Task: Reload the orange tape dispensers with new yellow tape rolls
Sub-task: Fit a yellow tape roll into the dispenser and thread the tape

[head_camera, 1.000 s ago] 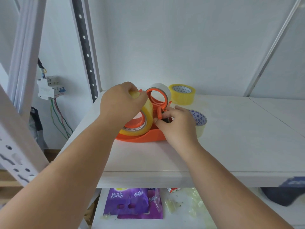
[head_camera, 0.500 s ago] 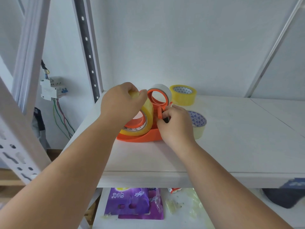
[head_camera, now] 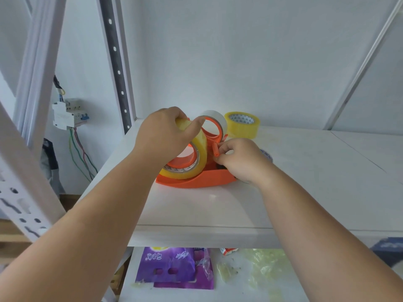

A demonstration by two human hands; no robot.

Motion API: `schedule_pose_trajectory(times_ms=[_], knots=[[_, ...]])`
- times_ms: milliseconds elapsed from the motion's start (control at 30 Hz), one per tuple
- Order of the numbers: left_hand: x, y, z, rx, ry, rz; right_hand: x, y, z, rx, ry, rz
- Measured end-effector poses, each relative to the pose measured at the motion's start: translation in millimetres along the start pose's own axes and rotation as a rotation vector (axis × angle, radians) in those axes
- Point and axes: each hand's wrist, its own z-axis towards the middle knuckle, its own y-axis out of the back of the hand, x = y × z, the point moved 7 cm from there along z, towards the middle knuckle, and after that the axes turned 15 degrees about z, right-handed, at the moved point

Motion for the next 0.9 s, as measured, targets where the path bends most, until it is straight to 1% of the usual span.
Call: schedule_pose_trajectory(times_ms=[100,167,233,300,433,500,600,700,767,800,867,900], knots=[[0,-1,1,0.012,0.000,-0.006,-4,3,5,0.087,-0.010,0.018],[1,-2,1,0.019,-0.002,-0.015,-3,5,6,0.110,0.028,-0.042],[1,-3,2,0.031,-0.005,-0.024,-4,5,6,0.095,0.093,-0.130],[5,-3,1,0.045,0.010,-0.070,-8,7,7,0.061,0.128,-0.147],[20,0,0,0.076,0.065,-0.164,-9,17,9,0.035,0.144,-0.080],[25,1,1,0.099,0.066,-0.215,-9,21,10,0.040,0.131,-0.002],[20,12,5,0.084,0.012,-0.212,-9,23,11,0.052,0.092,0.103],[-4,20,7,0.071,-0.100,-0.207,-10,24,12,0.040,0.075,0.151],[-26,18,4,0.086,-0.213,-0.144,-10,24,12,0.024,0.085,0.164],[-35,13,3,0.118,-0.266,-0.073,-9,25,12,0.018,0.096,0.153],[-45,-4,1,0.196,-0.349,0.206,-5,28,11,-0.016,0.151,0.051],[-47,-10,0,0.203,-0.380,0.359,-3,29,9,-0.041,0.197,-0.026]])
